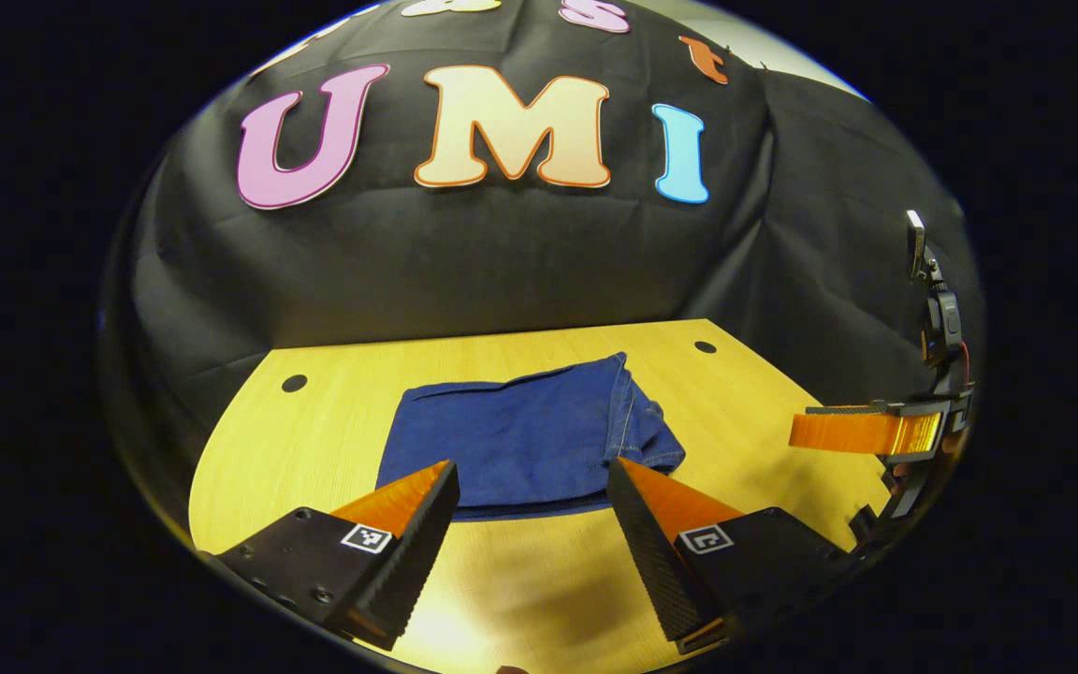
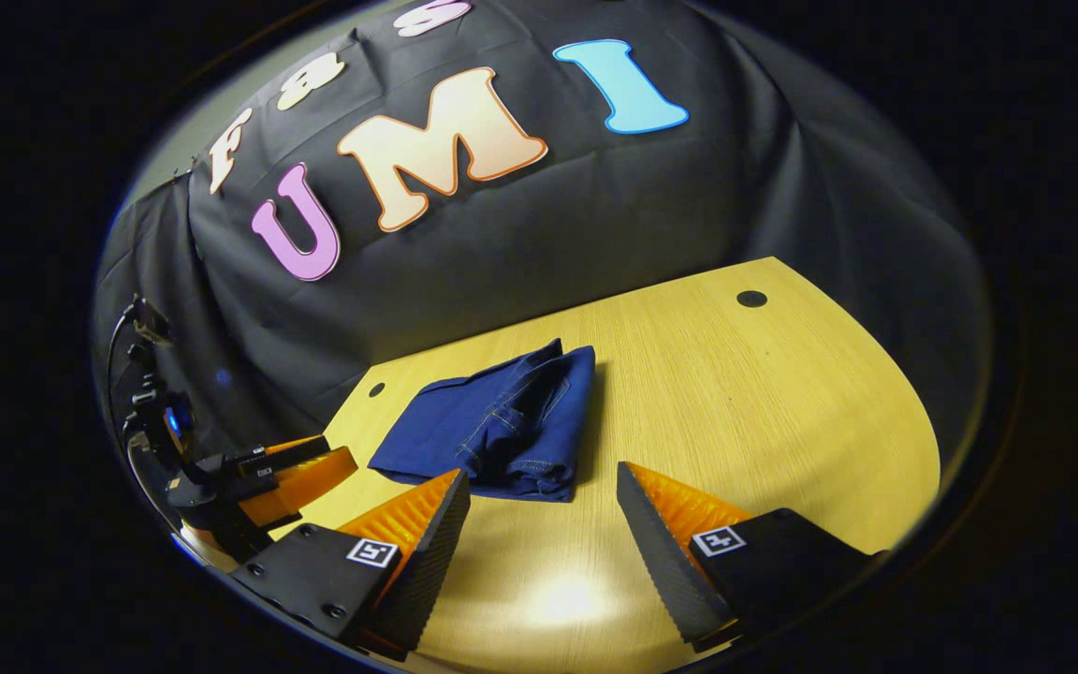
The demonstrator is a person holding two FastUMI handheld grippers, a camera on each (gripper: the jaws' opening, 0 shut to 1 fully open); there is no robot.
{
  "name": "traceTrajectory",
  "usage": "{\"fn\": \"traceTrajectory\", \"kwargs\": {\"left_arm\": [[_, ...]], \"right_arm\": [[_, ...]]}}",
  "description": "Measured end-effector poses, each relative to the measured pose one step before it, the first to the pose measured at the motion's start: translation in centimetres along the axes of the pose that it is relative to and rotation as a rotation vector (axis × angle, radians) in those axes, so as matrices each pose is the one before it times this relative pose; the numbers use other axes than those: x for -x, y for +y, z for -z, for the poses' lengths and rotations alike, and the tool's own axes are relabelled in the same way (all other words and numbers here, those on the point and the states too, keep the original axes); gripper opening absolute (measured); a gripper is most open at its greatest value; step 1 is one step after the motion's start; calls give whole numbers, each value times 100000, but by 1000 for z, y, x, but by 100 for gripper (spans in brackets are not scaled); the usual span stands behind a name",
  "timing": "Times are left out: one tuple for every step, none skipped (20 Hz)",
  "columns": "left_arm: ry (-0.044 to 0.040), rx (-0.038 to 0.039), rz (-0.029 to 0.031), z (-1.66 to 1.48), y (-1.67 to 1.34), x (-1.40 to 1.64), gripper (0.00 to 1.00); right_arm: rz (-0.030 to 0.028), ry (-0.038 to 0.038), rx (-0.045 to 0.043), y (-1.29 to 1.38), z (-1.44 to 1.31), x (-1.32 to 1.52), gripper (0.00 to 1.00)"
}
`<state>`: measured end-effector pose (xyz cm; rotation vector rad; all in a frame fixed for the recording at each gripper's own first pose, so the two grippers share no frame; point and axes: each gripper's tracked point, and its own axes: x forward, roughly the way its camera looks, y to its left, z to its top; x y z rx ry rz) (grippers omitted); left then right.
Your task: Grasp the waist and the cuffs of the jeans and fold them to make the two legs overlap; first hold the waist and fold one-third of the jeans toward the cuffs, then hold the cuffs and fold the remaining one-third in the same direction to finish folding.
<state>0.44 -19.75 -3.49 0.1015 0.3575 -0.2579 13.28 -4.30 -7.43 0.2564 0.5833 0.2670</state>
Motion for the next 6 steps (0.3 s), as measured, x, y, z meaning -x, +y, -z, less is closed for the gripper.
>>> {"fn": "traceTrajectory", "kwargs": {"left_arm": [[245, 934, 656, 194, 196, -140, 95], [44, 698, 1079, 100, 95, 128, 95], [147, 172, 808, 49, 29, 105, 95], [280, -481, 958, 7, 25, -187, 95], [179, -1088, 841, 154, 152, -148, 95], [-222, -962, 567, -169, 134, 1, 95]], "right_arm": [[879, -691, -460, 54, -335, 37, 98], [654, -931, -100, -22, -224, 142, 98], [858, -1934, 336, -16, -425, 118, 98], [1478, -1824, 450, -228, -406, 190, 98], [1244, -1318, 330, -72, -258, 75, 98], [982, -507, 63, 31, -91, 193, 98]]}}
